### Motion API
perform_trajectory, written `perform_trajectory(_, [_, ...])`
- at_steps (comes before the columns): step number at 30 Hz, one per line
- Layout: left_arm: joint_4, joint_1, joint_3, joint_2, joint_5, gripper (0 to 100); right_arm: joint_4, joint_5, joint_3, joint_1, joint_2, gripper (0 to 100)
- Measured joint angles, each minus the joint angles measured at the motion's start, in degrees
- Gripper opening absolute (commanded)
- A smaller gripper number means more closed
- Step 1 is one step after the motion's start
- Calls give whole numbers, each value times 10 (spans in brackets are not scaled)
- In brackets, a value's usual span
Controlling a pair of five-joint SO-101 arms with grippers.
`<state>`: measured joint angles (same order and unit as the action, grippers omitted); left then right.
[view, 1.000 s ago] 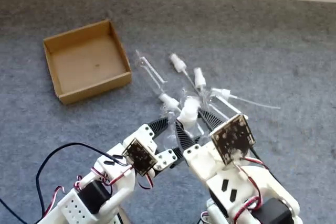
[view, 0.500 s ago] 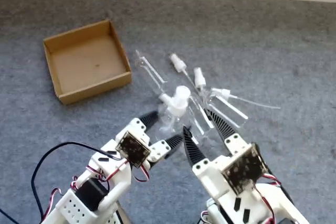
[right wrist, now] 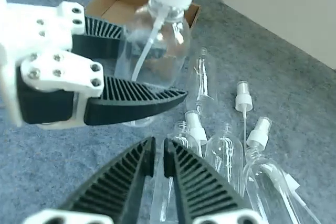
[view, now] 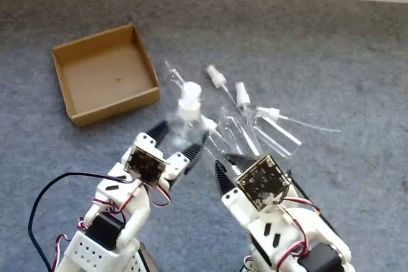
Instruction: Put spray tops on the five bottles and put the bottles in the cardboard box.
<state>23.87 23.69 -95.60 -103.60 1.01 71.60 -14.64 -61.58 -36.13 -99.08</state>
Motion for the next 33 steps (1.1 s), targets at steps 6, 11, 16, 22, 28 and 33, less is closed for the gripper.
perform_trajectory(6, [-34, -50, 0, 0, 0, 63, -84, 0, -90, 0, 0, 8])
perform_trajectory(11, [-142, -102, -3, 0, 0, 63, -197, 0, -207, 0, 4, 8])
perform_trajectory(16, [-192, -119, -4, 0, 0, 63, -321, 0, -310, 0, 6, 8])
perform_trajectory(22, [-194, -98, -4, 0, 0, 63, -394, 0, -341, -6, 6, 8])
perform_trajectory(28, [-175, -53, -4, 0, 0, 63, -400, 0, -341, -81, 6, 8])
perform_trajectory(33, [-155, -28, -4, 0, 0, 63, -400, 0, -341, -127, 6, 8])
